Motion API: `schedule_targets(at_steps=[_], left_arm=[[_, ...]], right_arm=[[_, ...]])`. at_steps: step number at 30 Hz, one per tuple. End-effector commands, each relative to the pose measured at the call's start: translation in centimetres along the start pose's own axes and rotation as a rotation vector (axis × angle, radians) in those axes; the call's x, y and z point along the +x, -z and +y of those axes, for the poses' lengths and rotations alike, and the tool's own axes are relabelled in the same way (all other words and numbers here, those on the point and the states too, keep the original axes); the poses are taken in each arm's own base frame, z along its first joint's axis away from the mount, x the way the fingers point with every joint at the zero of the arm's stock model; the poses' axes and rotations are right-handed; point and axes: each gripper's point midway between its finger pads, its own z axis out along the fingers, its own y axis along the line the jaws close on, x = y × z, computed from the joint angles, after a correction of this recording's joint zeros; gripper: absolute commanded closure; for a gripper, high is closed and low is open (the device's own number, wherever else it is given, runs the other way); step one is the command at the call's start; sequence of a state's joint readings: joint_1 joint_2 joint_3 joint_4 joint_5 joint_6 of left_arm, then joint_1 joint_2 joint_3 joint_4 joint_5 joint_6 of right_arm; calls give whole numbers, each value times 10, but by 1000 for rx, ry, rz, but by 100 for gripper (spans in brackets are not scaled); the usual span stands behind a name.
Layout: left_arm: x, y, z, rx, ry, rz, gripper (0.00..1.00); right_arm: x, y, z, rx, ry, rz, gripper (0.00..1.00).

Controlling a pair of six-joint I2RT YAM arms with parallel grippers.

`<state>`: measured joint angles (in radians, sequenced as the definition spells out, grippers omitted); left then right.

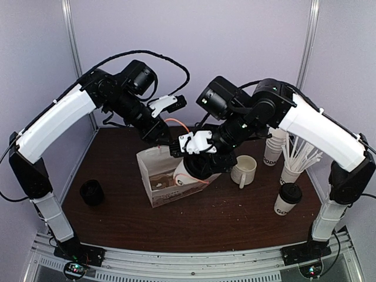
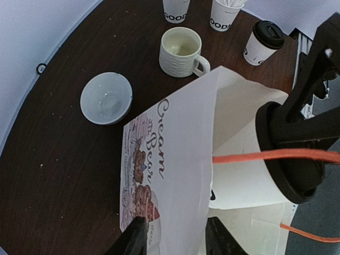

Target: Pack the takeout coffee

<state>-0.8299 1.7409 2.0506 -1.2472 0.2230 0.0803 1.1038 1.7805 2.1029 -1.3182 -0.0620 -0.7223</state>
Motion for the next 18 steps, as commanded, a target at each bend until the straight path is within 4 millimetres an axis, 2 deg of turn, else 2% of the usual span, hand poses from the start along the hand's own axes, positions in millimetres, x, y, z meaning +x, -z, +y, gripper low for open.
schedule_targets(at_steps=[1, 4, 9, 11, 15, 18], left_arm=[[-8, 9, -4, -17, -15, -43, 50], [-10, 28, -17, -10, -24, -84, 35], [-25, 67, -50, 35, -40, -213, 22], [-27, 80, -56, 50, -53, -260, 18], [-26, 93, -49, -10, -58, -319, 14], [-26, 94, -28, -93, -33, -338, 12]], right_arm=[[6, -4, 10, 12, 51, 46, 36], [9, -4, 20, 10, 84, 69, 36], [16, -13, 41, -7, 185, 133, 36], [18, -18, 48, 2, 240, 168, 36], [20, -25, 52, 24, 311, 206, 36], [19, -28, 45, 59, 338, 220, 36]])
